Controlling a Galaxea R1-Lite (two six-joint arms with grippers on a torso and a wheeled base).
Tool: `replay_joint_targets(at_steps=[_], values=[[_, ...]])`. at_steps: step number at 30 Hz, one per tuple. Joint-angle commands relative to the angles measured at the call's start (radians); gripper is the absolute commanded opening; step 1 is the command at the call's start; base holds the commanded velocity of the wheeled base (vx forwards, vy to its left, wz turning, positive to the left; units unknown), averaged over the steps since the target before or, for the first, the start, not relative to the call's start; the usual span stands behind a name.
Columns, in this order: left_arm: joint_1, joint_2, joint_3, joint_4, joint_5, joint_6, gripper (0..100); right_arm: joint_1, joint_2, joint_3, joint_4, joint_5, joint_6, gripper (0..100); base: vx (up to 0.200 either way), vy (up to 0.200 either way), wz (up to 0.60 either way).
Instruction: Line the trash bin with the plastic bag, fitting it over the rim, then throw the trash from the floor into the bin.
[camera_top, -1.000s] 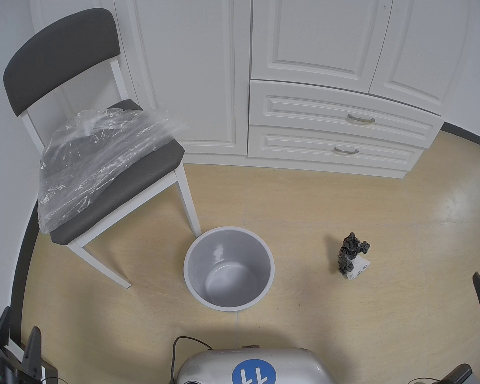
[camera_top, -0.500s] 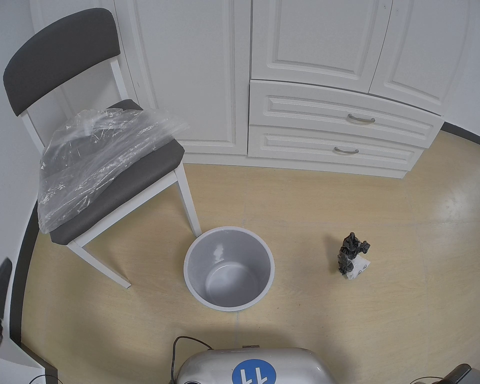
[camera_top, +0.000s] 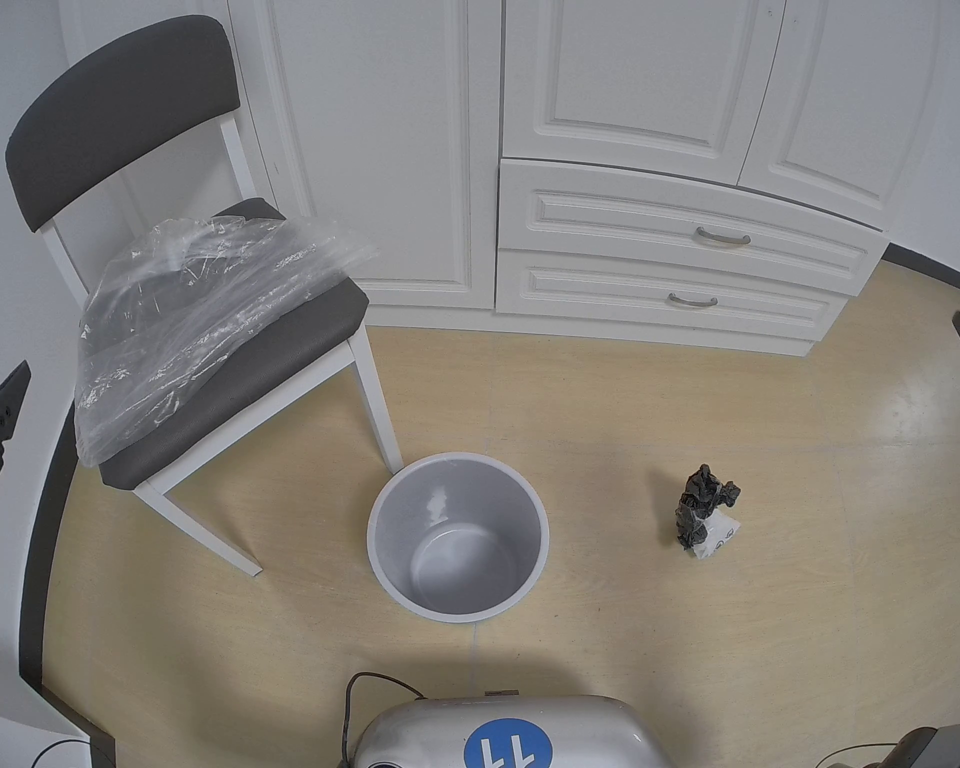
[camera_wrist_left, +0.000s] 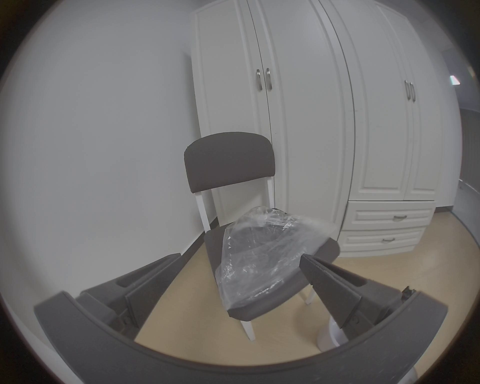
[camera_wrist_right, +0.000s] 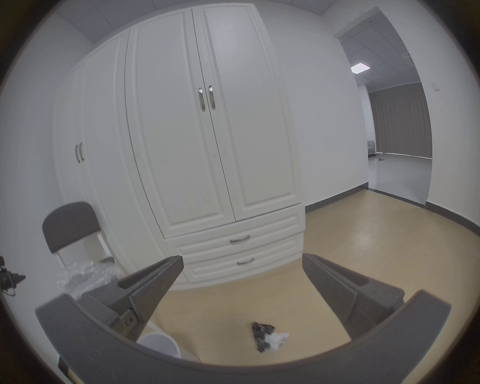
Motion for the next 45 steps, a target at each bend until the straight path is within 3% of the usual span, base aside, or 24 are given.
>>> replay_joint_targets(at_steps=[1,6,11,13,17,20,23,29,30,34,41,45], values=[[0.008,0.142,-0.032,-0.065,0.029,0.055,100,0.126,0.195,-0.046,-0.141,-0.105,-0.019,100,0.000,0.000,0.00],[-0.023,0.141,-0.051,-0.048,0.022,0.156,100,0.133,0.302,-0.075,-0.283,-0.122,-0.059,100,0.000,0.000,0.00],[-0.159,0.130,-0.052,-0.036,0.028,0.163,100,0.139,0.307,-0.089,-0.291,-0.108,-0.060,100,0.000,0.000,0.00],[-0.201,0.156,-0.054,-0.034,0.029,0.165,100,0.156,0.283,-0.077,-0.254,-0.065,-0.074,100,0.000,0.000,0.00],[-0.196,0.248,-0.049,-0.047,0.029,0.182,100,0.167,0.250,-0.112,-0.060,0.018,-0.113,100,0.000,0.000,0.00],[-0.182,0.256,-0.039,-0.044,0.029,0.180,100,0.167,0.258,-0.101,-0.012,0.036,-0.099,100,0.000,0.000,0.00],[-0.121,0.225,0.032,-0.047,0.017,0.186,100,0.173,0.260,-0.049,-0.015,0.032,-0.105,100,0.000,0.000,0.00],[-0.096,0.217,0.061,-0.033,0.012,0.260,100,0.182,0.281,-0.049,-0.010,0.041,-0.090,100,0.000,0.000,0.00],[-0.046,0.223,0.083,-0.036,0.009,0.305,100,0.184,0.307,-0.046,-0.014,0.048,-0.080,100,0.000,0.000,0.00],[0.029,0.239,0.089,-0.039,-0.009,0.340,100,0.187,0.336,-0.044,-0.017,0.052,-0.060,100,0.000,0.000,0.00],[0.215,0.323,0.081,-0.048,-0.221,0.344,100,0.198,0.371,-0.043,-0.017,0.055,-0.021,100,0.000,0.000,0.00],[0.252,0.398,0.070,-0.070,-0.268,0.343,100,0.204,0.375,-0.043,-0.017,0.055,-0.019,100,0.000,0.000,0.00]])
